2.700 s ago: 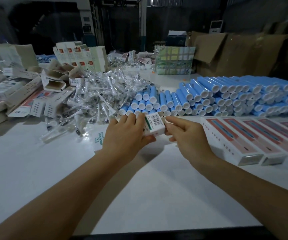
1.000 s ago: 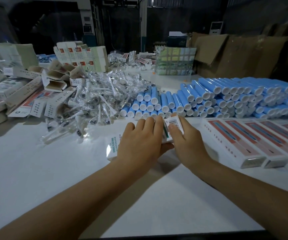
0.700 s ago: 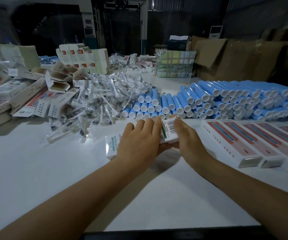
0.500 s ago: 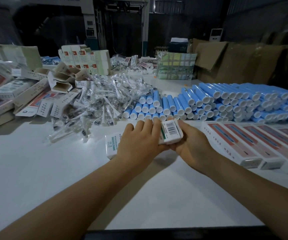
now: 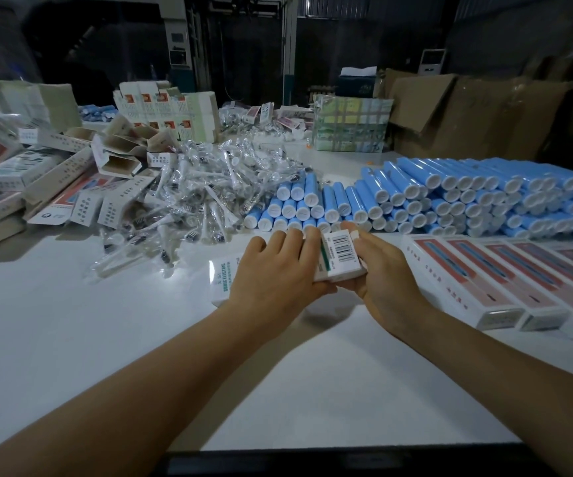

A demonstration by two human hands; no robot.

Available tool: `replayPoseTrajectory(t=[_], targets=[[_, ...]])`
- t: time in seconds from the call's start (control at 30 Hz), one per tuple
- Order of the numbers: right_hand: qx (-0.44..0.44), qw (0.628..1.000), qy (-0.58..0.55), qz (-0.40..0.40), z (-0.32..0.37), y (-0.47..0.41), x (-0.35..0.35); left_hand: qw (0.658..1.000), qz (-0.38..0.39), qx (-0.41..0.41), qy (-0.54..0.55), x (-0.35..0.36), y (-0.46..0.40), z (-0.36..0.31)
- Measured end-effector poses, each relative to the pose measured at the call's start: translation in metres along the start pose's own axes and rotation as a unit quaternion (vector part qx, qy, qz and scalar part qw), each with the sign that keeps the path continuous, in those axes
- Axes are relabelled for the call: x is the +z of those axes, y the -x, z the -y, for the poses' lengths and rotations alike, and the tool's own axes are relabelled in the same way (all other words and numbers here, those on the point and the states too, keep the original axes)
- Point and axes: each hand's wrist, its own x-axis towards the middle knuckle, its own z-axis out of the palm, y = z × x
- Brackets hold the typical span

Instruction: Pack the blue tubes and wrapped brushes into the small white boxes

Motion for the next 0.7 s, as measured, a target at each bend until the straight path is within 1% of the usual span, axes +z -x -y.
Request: replayPoseTrajectory(t=[0.1,0.17,0.23,0.3,0.37,0.47,0.53,0.6,0.7], targets=[[-0.025,0.998,0.026,-0.052,-0.001,0.002,0.001,1.000,-0.016,0.024,-0.004,0.002,0.001,-0.004],[-0.054,0.994,0.040,-0.086,-0.002,0.004,0.002,0.999,-0.034,0.024,-0.001,0.001,0.000,-0.009],[-0.080,0.991,0.044,-0.101,-0.004,0.004,0.002,0.999,-0.048,0.019,-0.005,0.000,-0.001,-0.015],[-0.092,0.990,0.036,-0.101,-0.005,0.005,0.002,0.998,-0.057,0.014,-0.008,-0.002,-0.001,-0.016],[-0.090,0.992,0.036,-0.085,-0.007,0.004,0.001,0.998,-0.063,0.009,-0.001,-0.002,-0.001,-0.015],[-0.062,0.995,0.059,-0.050,-0.009,0.002,0.003,0.999,-0.043,0.000,0.007,-0.002,-0.001,-0.010],[-0.051,0.995,0.081,-0.035,-0.009,0.000,0.005,1.000,-0.011,-0.015,0.018,-0.003,-0.002,-0.008],[-0.053,0.992,0.110,-0.038,-0.010,0.001,0.007,0.999,0.014,-0.034,0.029,-0.003,-0.003,-0.008],[-0.090,0.976,0.190,-0.058,-0.012,0.004,0.006,0.999,0.023,-0.030,0.008,0.001,-0.004,-0.007]])
